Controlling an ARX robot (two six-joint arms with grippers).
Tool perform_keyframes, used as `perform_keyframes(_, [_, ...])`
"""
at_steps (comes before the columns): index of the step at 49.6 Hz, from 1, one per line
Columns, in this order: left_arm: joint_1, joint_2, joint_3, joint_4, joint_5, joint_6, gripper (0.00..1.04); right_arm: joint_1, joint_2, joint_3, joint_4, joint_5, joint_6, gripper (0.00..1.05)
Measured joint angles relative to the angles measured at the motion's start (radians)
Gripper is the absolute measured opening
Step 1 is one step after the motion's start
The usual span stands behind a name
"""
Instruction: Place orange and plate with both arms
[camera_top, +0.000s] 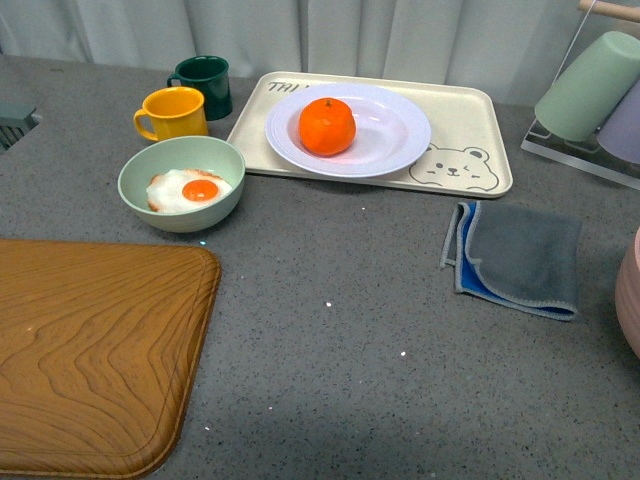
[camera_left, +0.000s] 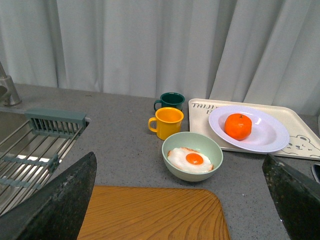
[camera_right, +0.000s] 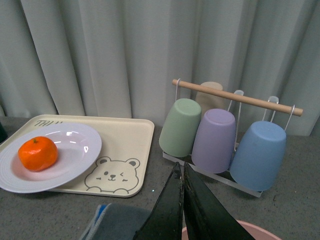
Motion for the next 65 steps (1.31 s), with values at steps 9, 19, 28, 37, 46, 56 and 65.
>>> perform_keyframes(9, [0.0, 0.0, 0.0, 0.0, 0.0, 0.0, 0.98, 0.0, -0.159, -0.076, -0.084, 0.0, 0.0, 0.01])
perform_keyframes(19, [0.0, 0.0, 0.0, 0.0, 0.0, 0.0, 0.98, 0.0, -0.338, -0.13, -0.208, -0.003, 0.0, 0.01])
perform_keyframes(28, [0.0, 0.0, 0.0, 0.0, 0.0, 0.0, 0.98, 0.0, -0.485, -0.16, -0.324, -0.003, 0.0, 0.01])
perform_keyframes(37, [0.0, 0.0, 0.0, 0.0, 0.0, 0.0, 0.98, 0.0, -0.632, -0.178, -0.45, -0.003, 0.0, 0.01])
perform_keyframes(46, [0.0, 0.0, 0.0, 0.0, 0.0, 0.0, 0.98, 0.0, -0.738, -0.182, -0.545, -0.003, 0.0, 0.01])
perform_keyframes(56, [0.0, 0.0, 0.0, 0.0, 0.0, 0.0, 0.98, 0.0, -0.859, -0.183, -0.658, -0.003, 0.0, 0.01])
perform_keyframes(65, [0.0, 0.0, 0.0, 0.0, 0.0, 0.0, 0.98, 0.0, -0.94, -0.183, -0.735, -0.003, 0.0, 0.01])
